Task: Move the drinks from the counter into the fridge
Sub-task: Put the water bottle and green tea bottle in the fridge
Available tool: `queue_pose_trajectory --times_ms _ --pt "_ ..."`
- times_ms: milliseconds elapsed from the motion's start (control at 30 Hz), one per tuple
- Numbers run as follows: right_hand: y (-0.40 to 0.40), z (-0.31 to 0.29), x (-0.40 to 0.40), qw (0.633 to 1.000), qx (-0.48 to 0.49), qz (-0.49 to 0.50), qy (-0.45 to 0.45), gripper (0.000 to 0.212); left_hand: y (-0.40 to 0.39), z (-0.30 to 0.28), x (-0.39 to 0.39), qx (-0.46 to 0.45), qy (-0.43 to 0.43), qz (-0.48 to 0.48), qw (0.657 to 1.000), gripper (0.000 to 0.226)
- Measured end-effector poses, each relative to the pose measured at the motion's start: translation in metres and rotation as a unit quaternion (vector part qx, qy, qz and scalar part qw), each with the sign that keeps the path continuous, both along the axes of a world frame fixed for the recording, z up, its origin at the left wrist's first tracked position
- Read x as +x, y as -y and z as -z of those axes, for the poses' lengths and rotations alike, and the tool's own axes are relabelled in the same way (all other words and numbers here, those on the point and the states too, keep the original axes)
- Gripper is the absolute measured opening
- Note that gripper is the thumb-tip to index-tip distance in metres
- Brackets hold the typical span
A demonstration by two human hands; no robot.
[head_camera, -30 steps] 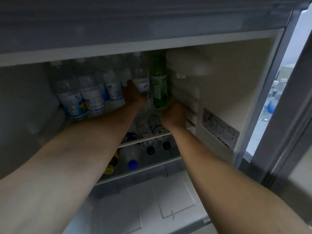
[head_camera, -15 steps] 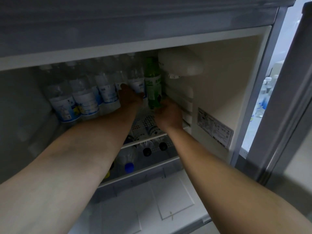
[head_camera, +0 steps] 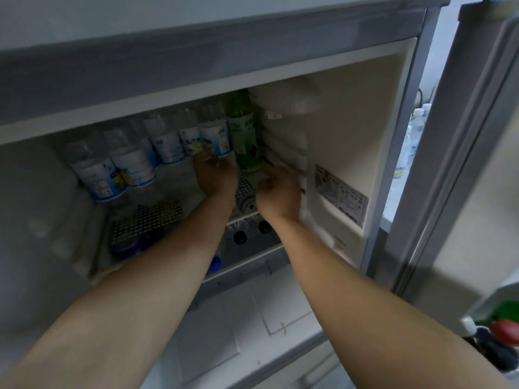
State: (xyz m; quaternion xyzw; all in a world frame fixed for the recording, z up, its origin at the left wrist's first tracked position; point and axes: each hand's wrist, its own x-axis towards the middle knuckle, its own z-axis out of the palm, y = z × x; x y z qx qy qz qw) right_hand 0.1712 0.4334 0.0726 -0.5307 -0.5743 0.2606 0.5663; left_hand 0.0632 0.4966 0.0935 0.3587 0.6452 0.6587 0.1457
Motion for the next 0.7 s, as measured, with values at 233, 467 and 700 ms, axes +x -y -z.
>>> queue_pose_trajectory --times_ms 233,467,700 --pt "0.038 0.015 0.018 0.999 -0.024 0.041 -0.003 0.022 0.06 0.017 0.022 0.065 0.075 0.042 0.994 0.028" --pt "0.109 0.048 0.051 0.998 -0.045 0.029 -0.025 0.021 0.144 0.042 0.056 0.051 0.085 0.103 0.99 0.03" --pt "0.225 0.12 0.115 0.989 -0.125 0.056 -0.048 0.014 0.243 0.105 0.105 0.006 0.016 0.191 0.981 0.028"
